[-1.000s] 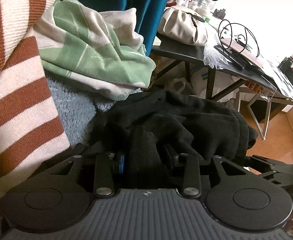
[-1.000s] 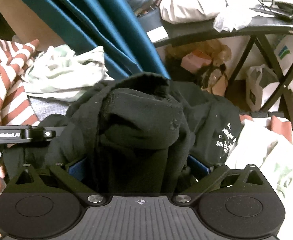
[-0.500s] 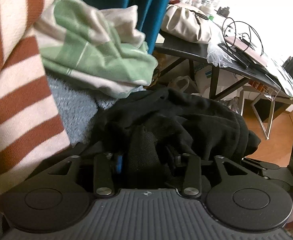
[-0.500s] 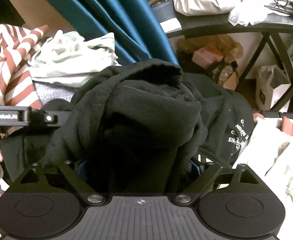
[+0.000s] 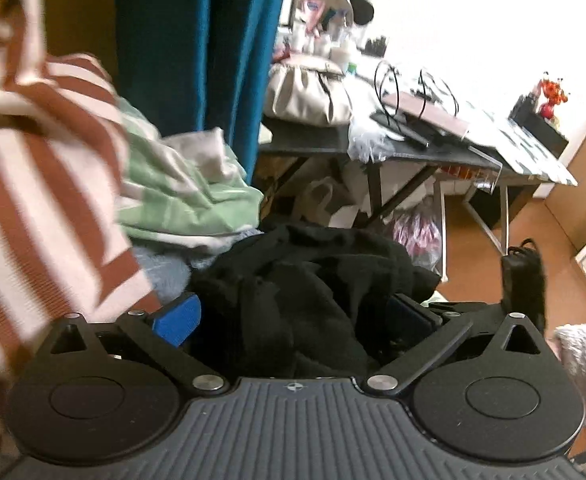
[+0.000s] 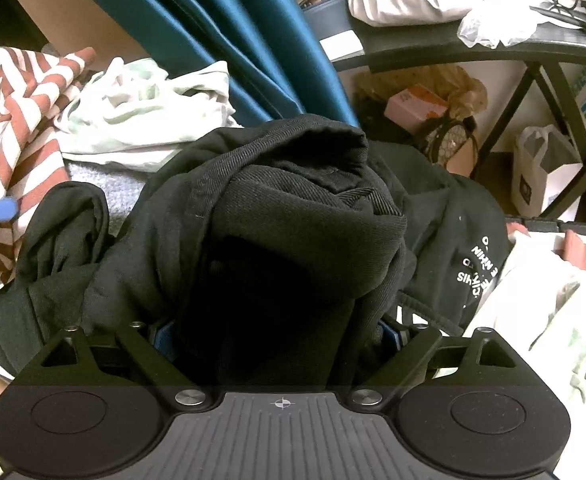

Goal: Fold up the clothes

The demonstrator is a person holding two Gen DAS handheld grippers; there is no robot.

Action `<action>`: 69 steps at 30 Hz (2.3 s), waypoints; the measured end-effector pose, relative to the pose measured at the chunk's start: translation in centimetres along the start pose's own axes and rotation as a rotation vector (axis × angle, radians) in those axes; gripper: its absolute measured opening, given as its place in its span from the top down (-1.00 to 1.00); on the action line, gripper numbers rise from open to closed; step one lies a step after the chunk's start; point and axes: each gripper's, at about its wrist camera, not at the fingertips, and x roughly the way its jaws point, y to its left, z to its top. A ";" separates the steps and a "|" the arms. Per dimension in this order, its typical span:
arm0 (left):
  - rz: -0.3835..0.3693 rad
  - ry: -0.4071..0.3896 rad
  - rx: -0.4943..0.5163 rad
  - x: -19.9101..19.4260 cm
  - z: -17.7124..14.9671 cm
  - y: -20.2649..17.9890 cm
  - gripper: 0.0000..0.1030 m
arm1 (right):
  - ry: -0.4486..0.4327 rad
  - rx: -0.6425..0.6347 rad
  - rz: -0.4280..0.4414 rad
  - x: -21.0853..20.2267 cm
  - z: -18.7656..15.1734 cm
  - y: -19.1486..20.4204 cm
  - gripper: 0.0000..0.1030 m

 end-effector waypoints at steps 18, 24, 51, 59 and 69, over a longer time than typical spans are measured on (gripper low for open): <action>0.097 0.124 -0.080 -0.4 -13.9 1.0 -0.76 | 0.024 -0.008 -0.016 0.4 0.3 0.6 -0.73; 0.150 0.023 0.024 -3.8 -13.4 -0.4 -0.89 | 0.030 -0.010 -0.015 0.3 0.4 0.5 -0.73; 0.038 -0.230 -0.023 -9.5 -9.1 -1.6 0.88 | 0.022 0.025 -0.006 0.7 0.3 0.2 -0.84; -0.028 -0.409 0.082 -7.1 1.3 -2.7 0.88 | 0.001 0.023 -0.016 0.6 -0.2 0.3 -0.84; 0.060 -0.090 0.128 4.8 -0.1 -2.1 0.87 | 0.004 0.025 -0.011 0.6 -1.0 -0.2 -0.86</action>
